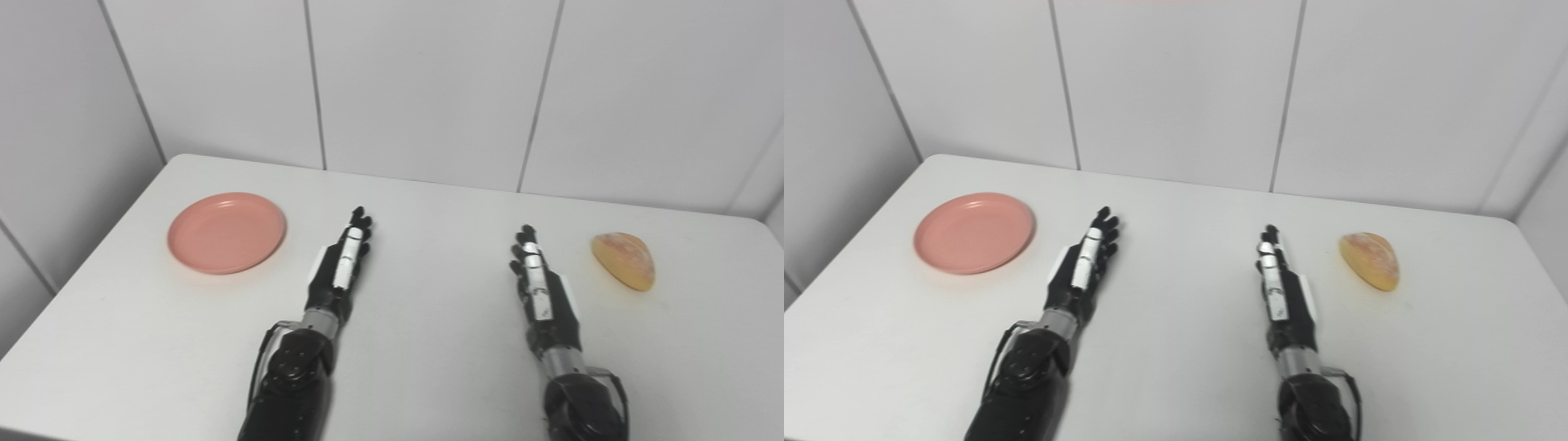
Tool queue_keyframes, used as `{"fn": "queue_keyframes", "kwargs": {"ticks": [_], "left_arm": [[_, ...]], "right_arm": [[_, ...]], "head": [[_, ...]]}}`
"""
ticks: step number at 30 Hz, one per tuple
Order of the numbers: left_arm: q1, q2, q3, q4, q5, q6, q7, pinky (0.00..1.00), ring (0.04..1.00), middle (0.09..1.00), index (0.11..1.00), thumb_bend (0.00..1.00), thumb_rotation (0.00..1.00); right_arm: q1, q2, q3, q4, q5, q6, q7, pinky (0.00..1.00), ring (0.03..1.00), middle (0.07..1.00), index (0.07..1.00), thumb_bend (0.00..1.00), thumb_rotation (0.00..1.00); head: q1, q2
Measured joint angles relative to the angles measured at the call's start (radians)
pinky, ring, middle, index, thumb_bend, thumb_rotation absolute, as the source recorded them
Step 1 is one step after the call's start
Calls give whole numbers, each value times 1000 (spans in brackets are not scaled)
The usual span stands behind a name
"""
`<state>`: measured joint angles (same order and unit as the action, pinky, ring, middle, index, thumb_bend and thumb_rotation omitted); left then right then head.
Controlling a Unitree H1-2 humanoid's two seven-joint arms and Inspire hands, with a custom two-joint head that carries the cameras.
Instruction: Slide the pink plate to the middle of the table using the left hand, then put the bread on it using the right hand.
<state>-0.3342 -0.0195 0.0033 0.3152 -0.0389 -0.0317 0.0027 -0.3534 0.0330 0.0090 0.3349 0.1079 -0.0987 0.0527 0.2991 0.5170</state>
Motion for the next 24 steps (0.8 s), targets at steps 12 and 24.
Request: {"fn": "queue_keyframes", "kwargs": {"ticks": [12, 24], "left_arm": [[-45, -49, 16, 83, 14, -68, 52, 1000, 1000, 990, 976, 493, 1000], [-99, -12, 144, 54, -58, -80, 93, 984, 948, 936, 928, 538, 1000]], "right_arm": [[-25, -39, -32, 44, 46, -21, 53, 1000, 1000, 1000, 1000, 640, 931], [-24, -42, -45, 42, 56, -28, 66, 1000, 1000, 1000, 1000, 624, 911]], "head": [[100, -48], [126, -75]]}}
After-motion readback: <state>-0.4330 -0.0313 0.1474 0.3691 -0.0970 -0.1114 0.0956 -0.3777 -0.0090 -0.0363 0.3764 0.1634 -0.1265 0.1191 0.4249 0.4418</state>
